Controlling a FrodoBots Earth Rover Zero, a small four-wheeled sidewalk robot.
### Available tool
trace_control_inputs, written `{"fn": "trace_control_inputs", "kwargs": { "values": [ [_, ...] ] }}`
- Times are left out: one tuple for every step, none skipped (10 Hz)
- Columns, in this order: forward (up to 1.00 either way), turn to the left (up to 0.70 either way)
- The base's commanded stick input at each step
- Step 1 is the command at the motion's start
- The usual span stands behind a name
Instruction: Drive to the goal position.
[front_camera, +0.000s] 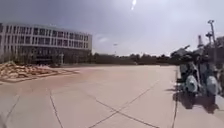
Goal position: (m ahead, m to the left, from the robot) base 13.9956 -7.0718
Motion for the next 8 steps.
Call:
{"fn": "trace_control_inputs", "kwargs": {
  "values": [
    [0.70,0.01],
    [0.70,0.01],
    [0.70,0.01],
    [0.70,0.01],
    [0.70,0.01],
    [0.70,0.01],
    [0.70,0.01],
    [0.70,0.01]
  ]
}}
